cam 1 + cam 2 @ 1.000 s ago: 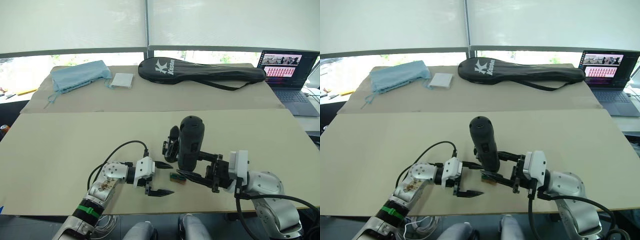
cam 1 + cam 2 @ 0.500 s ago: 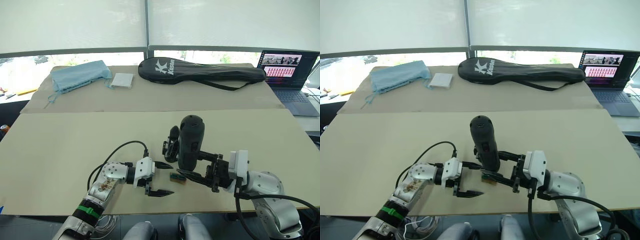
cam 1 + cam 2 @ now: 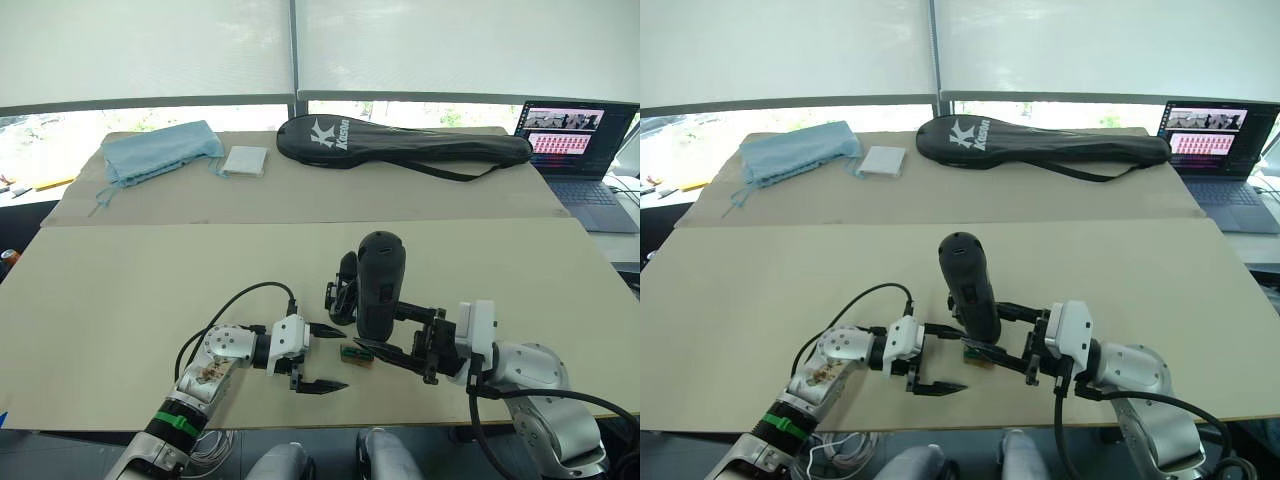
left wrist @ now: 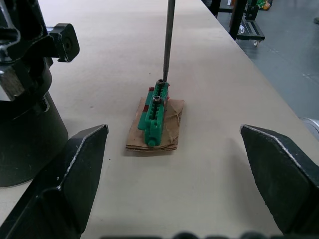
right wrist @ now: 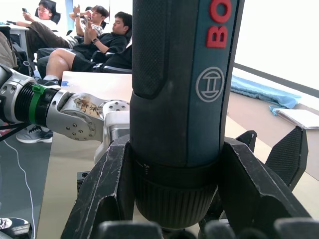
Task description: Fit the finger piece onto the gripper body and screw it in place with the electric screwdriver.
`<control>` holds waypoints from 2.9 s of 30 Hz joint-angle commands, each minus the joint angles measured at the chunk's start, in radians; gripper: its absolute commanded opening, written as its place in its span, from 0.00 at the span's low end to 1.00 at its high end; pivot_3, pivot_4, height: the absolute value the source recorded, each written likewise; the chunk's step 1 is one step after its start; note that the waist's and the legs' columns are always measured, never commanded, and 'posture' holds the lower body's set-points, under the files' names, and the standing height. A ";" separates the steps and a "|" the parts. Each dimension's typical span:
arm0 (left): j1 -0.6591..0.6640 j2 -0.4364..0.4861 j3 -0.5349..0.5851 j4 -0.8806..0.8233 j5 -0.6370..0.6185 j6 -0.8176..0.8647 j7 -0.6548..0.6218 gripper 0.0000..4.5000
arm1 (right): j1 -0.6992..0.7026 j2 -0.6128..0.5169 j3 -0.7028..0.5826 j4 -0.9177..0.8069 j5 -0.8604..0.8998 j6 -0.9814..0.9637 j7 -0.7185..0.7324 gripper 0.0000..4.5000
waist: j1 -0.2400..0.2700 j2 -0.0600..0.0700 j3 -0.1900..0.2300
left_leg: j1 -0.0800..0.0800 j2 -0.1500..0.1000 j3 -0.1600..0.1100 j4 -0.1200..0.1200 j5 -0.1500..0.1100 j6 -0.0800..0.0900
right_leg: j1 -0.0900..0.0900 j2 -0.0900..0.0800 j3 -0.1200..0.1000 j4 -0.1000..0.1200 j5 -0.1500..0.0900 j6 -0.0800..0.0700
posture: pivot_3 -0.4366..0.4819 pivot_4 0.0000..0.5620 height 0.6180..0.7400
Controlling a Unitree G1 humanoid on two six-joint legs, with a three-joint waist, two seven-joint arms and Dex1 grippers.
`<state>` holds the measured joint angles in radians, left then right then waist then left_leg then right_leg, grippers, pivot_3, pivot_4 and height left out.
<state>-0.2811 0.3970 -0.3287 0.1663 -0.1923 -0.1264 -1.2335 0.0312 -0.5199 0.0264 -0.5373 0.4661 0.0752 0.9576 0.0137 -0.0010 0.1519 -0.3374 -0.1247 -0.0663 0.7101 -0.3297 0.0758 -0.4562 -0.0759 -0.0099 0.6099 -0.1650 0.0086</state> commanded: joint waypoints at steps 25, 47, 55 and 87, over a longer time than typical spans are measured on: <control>0.013 -0.007 -0.019 0.031 0.014 0.003 0.002 1.00 | -0.004 -0.015 -0.010 -0.025 0.051 -0.007 0.019 0.43 | 0.001 0.000 0.000 | 0.000 0.000 0.000 0.000 0.000 0.000 | 0.000 0.000 0.000 0.000 0.000 0.000 | 0.48 0.27 1.00; 0.013 -0.005 -0.016 0.022 0.013 0.010 0.006 1.00 | -0.002 -0.022 -0.005 -0.031 0.069 0.030 0.026 0.43 | 0.001 0.000 0.000 | 0.000 0.000 0.000 0.000 0.000 0.000 | 0.000 0.000 0.000 0.000 0.000 0.000 | 0.48 0.27 1.00; 0.014 -0.005 -0.018 0.020 0.012 0.012 0.005 1.00 | 0.005 -0.024 -0.010 -0.037 0.072 0.033 0.026 0.43 | 0.001 0.000 0.000 | 0.000 0.000 0.000 0.000 0.000 0.000 | 0.000 0.000 0.000 0.000 0.000 0.000 | 0.48 0.27 1.00; 0.016 -0.003 -0.015 0.025 0.013 0.010 0.008 1.00 | -0.032 -0.014 -0.023 -0.016 0.093 0.005 0.012 0.43 | 0.002 0.000 0.000 | 0.000 0.000 0.000 0.000 0.000 0.000 | 0.000 0.000 0.000 0.000 0.000 0.000 | 0.48 0.27 1.00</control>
<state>-0.2815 0.3898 -0.3283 0.1702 -0.1922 -0.1275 -1.2275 0.0080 -0.5402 0.0146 -0.5261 0.5509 0.1162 0.9700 0.0154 -0.0011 0.1518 -0.3374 -0.1247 -0.0663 0.7101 -0.3297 0.0759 -0.4558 -0.0762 -0.0095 0.6097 -0.1651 0.0087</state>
